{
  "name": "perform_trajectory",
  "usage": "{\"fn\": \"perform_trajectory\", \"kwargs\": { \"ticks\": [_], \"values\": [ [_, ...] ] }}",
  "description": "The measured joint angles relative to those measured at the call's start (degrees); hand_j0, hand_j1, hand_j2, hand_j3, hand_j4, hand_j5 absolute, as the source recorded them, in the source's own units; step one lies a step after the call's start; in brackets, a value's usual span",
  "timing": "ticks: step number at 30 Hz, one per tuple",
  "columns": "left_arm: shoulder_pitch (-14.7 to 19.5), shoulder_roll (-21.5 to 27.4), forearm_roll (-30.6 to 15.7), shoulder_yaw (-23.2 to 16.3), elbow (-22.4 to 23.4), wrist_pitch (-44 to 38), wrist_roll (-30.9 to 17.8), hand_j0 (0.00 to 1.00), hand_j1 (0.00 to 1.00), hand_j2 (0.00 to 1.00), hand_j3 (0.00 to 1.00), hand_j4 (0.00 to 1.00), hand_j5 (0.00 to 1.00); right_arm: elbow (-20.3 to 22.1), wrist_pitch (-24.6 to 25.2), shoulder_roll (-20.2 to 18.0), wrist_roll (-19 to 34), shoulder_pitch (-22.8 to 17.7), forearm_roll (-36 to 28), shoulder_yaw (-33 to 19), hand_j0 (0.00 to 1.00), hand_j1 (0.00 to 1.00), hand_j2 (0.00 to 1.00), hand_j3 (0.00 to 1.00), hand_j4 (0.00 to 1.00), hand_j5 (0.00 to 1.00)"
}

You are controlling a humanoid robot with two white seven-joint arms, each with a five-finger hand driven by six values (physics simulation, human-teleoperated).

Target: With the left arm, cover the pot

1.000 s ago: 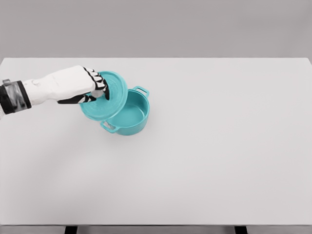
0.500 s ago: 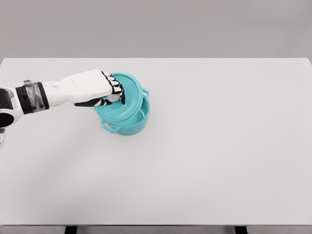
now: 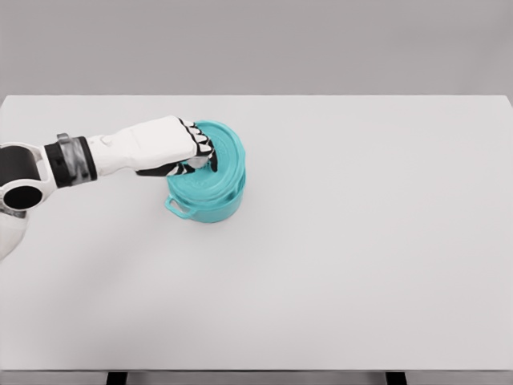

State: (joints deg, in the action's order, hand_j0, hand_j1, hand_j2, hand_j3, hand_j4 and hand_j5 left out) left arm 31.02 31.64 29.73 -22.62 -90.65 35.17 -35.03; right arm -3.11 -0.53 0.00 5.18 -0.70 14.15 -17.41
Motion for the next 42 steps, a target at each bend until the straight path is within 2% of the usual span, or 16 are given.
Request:
{"fn": "perform_trajectory", "kwargs": {
  "ticks": [20, 34, 42],
  "values": [
    [0.5, -1.2, 1.4, -1.1, 2.7, 0.0, 0.0, 0.60, 0.60, 0.60, 0.60, 0.60, 0.60, 0.0, 0.0, 0.0, 0.0, 0.1, 0.0, 0.0, 1.00, 1.00, 1.00, 1.00, 1.00, 1.00],
    [0.5, -1.3, 1.9, -1.1, 3.3, 0.0, 0.0, 0.65, 0.65, 0.65, 0.65, 0.65, 0.65, 0.0, 0.0, 0.0, 0.0, 0.0, 0.0, 0.0, 1.00, 1.00, 1.00, 1.00, 1.00, 1.00],
    [0.6, -1.3, 1.8, -1.1, 3.1, 0.0, 0.0, 0.66, 0.66, 0.66, 0.66, 0.66, 0.66, 0.0, 0.0, 0.0, 0.0, 0.0, 0.0, 0.0, 1.00, 1.00, 1.00, 1.00, 1.00, 1.00]
  ]
}}
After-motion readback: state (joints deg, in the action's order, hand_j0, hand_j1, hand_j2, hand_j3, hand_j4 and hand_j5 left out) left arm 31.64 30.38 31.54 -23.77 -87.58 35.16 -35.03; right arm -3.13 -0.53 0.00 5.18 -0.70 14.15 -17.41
